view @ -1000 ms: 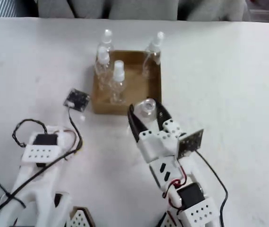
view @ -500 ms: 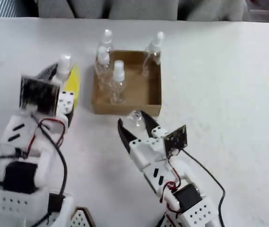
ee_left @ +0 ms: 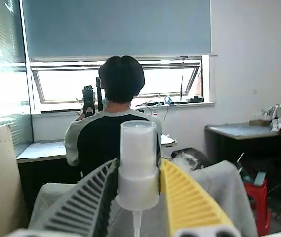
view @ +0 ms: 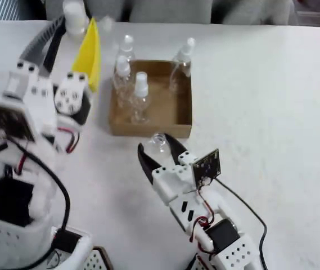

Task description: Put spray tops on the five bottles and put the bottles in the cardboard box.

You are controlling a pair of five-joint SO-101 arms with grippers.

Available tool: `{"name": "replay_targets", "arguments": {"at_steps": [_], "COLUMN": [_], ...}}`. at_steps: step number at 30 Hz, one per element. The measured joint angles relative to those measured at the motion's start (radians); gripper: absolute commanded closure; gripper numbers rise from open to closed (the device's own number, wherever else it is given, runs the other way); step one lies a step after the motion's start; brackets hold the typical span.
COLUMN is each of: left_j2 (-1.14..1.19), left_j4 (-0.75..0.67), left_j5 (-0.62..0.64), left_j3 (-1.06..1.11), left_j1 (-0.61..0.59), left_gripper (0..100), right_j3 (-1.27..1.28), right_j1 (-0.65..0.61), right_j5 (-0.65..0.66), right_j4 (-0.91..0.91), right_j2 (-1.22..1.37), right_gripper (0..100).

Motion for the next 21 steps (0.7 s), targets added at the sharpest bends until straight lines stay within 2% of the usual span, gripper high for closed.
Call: {"name": "replay_targets", "arguments": {"at_steps": [4, 8, 14, 21], "left_j2": [0.1, 0.149, 0.138, 0.063], "left_j4": [0.08, 0.16, 0.199, 0.141], "left_j5": [0.16, 0.258, 0.287, 0.29], "left_j3": [-0.13, -0.152, -0.069, 0.098], "left_j1": [0.018, 0.083, 0.176, 0.232], "left_gripper": [95, 95, 95, 95], "right_j3": [0.0, 0.0, 0.0, 0.0], "right_j1": [-0.006, -0.009, -0.009, -0.008], "right_j5": [0.0, 0.0, 0.0, 0.0], "right_j4": [0.029, 0.029, 0.029, 0.029], "right_j2": [0.0, 0.0, 0.0, 0.0], "right_gripper": [98.2, 98.2, 98.2, 98.2]}}
